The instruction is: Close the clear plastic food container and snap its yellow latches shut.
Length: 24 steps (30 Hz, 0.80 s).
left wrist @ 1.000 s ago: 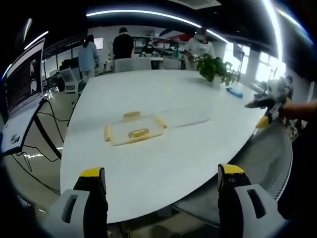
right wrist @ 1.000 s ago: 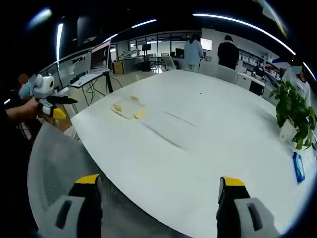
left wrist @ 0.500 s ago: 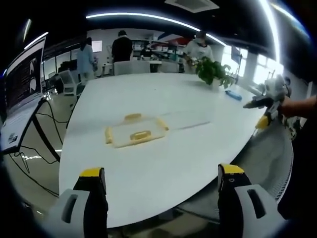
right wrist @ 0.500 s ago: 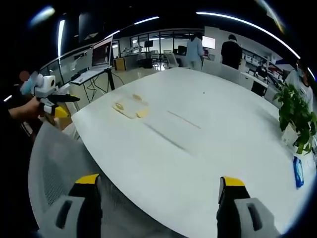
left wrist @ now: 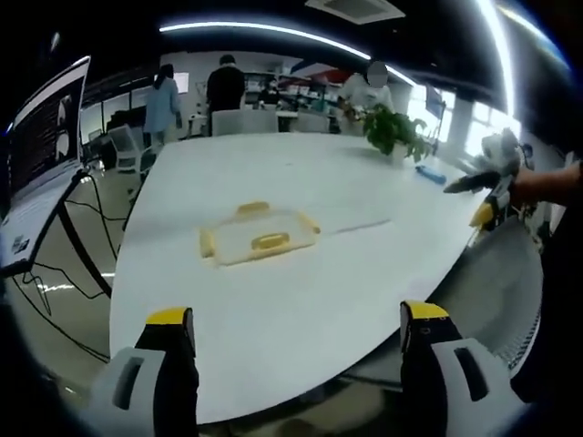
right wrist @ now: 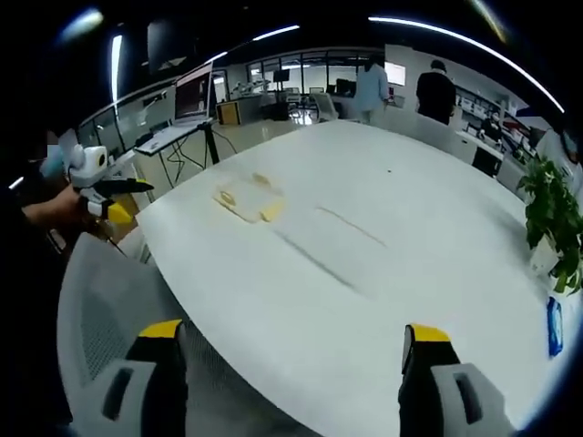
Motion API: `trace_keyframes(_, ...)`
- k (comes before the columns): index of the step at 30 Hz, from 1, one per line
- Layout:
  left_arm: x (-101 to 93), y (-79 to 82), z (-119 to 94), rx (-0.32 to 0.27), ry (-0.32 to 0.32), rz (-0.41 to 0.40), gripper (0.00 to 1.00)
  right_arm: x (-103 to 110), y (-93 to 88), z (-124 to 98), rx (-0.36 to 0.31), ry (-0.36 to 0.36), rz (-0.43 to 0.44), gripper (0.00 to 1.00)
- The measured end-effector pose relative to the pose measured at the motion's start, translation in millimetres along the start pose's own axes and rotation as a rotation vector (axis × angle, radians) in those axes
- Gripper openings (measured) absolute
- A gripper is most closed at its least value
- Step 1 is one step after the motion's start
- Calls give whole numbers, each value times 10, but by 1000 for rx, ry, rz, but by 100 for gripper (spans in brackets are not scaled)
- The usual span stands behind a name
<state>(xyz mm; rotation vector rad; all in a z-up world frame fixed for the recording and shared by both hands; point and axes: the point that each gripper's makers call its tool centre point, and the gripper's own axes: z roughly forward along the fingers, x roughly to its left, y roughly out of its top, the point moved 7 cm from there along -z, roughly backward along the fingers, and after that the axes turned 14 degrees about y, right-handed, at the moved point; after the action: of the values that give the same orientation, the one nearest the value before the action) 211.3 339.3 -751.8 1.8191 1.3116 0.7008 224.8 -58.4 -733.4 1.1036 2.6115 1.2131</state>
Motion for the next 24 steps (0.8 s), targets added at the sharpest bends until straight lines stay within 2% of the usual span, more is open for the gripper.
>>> trace_keyframes(1, 16, 42, 12, -56, -8, 32, 94, 14, 18, 27, 0, -4, -6, 100)
trace_keyframes(2, 63, 66, 3, -92, 15, 69, 93, 19, 32, 43, -2, -6, -12, 100)
trace_keyframes(3, 104, 72, 7, -103, 27, 94, 95, 22, 50, 69, -7, -10, -15, 100)
trace_keyframes(4, 103, 68, 5, -101, 15, 82, 99, 27, 67, 88, -11, -10, -19, 100)
trace_keyframes(5, 110, 90, 15, -122, -15, 69, 99, 58, 100, 111, -17, -7, -25, 100)
trace_keyframes(8, 150, 75, 51, -84, -48, 45, 99, 83, 170, 162, -31, -20, -59, 100)
trace_keyframes(11, 195, 91, 80, -85, -56, 67, 99, 114, 236, 196, -39, -33, -78, 100)
trace_keyframes(13, 235, 68, 95, -26, -63, 38, 99, 141, 286, 202, -42, -46, -82, 100)
trace_keyframes(15, 292, 120, 123, -79, -67, 69, 99, 163, 334, 205, -53, -60, -101, 100)
trace_keyframes(17, 335, 113, 149, -50, -77, 78, 99, 169, 362, 213, -51, -69, -107, 100)
trace_keyframes(22, 426, 129, 277, -65, -95, 121, 99, 136, 433, 273, -65, -94, -125, 100)
trace_keyframes(24, 489, 156, 339, -68, -110, 99, 99, 128, 473, 315, -71, -88, -137, 100)
